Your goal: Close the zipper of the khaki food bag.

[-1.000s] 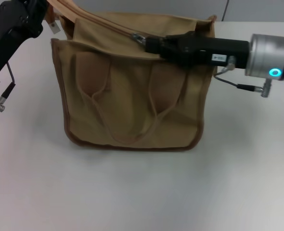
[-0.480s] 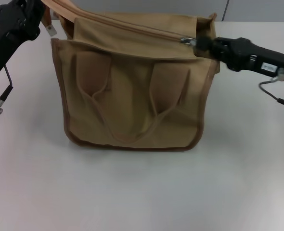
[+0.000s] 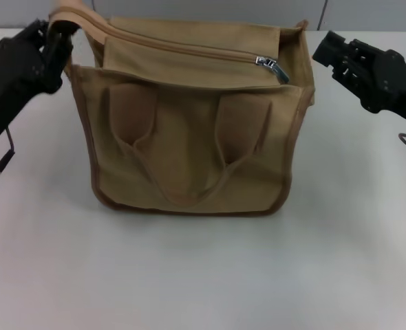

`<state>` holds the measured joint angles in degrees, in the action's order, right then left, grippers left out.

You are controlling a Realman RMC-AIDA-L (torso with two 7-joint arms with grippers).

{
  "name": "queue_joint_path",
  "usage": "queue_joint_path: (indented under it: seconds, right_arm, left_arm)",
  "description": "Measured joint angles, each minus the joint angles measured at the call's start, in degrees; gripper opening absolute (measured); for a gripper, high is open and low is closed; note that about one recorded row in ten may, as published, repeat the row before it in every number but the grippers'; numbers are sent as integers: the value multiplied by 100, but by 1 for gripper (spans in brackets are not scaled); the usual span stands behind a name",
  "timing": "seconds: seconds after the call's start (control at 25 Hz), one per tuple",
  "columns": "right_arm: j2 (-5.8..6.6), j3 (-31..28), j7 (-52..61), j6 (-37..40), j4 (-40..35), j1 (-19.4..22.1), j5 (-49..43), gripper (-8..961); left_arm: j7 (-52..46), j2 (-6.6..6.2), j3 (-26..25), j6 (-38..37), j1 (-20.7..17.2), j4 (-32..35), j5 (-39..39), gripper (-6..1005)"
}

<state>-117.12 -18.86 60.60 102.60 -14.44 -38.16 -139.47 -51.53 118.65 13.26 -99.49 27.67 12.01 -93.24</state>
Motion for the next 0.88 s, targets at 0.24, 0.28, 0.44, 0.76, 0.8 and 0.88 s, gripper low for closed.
queue_joint_path:
  seconds: [0.24, 0.28, 0.44, 0.76, 0.8, 0.88]
  right_arm:
    - [-89, 45, -153, 72, 26, 56, -11, 264]
    - [-89, 45, -153, 72, 26, 56, -11, 313]
    - [-99, 995, -340, 562, -7, 15, -10, 491]
    - [-115, 1337, -570, 884, -136, 167, -13, 735]
    - [-120, 1375, -620, 928, -141, 216, -10, 762]
    - [-136, 1570, -755, 988, -141, 258, -47, 788]
  left_arm:
    - [62, -24, 415, -199, -407, 699, -15, 203]
    - [77, -27, 445, -228, -479, 805, -17, 239]
    - [60, -41, 491, -468, -879, 1412, -18, 389]
    - [-113, -310, 1178, -1152, -1587, 1903, -53, 580]
    - [-96, -356, 1968, -1226, -1697, 1895, -106, 602]
    - [-61, -355, 2505, -1212, -1700, 1911, -256, 646]
